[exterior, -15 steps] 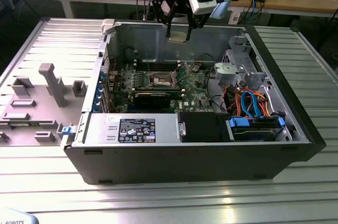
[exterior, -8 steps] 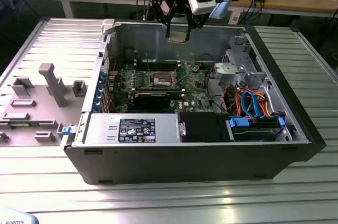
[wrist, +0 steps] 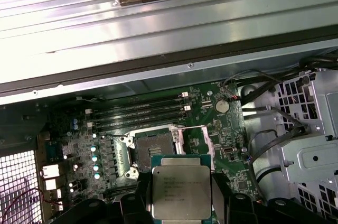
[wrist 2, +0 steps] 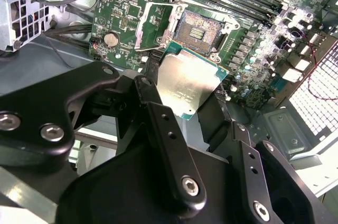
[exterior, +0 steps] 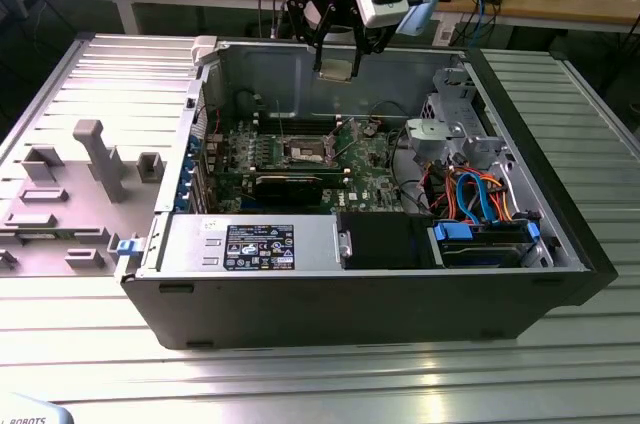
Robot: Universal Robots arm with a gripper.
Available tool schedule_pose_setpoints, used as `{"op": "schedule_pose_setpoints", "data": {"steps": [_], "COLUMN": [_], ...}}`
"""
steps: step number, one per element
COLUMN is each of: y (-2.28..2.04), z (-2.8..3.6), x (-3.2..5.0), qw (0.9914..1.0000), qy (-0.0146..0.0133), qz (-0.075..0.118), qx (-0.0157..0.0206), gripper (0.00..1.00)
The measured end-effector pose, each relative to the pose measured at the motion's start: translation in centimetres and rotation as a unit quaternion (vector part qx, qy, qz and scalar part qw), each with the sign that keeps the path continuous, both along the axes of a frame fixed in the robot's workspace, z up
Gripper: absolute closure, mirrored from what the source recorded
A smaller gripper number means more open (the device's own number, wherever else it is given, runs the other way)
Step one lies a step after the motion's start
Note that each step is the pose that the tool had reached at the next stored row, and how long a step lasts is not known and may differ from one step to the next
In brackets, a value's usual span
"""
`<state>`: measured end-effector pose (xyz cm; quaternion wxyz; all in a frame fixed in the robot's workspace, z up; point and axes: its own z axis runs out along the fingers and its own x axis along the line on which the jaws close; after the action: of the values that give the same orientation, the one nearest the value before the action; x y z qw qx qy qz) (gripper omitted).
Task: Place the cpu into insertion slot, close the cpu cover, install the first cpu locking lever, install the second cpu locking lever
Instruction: 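Place the cpu into insertion slot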
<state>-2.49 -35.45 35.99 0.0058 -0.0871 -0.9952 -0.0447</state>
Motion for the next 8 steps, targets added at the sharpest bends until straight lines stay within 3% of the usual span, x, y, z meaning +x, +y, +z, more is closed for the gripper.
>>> {"op": "schedule_pose_setpoints", "data": {"steps": [3,6,8], "y": [0.0,0.0,0.0], "z": [0.0,-0.02,-0.02], "x": [0.0,0.0,0.0], "qw": [1.0,0.99981,0.99979], "qy": [0.0,0.0,0.0], "qz": [-0.001,-0.019,-0.02], "qx": [0.0,0.0,0.0], "gripper": [0.46,0.46,0.46]}}
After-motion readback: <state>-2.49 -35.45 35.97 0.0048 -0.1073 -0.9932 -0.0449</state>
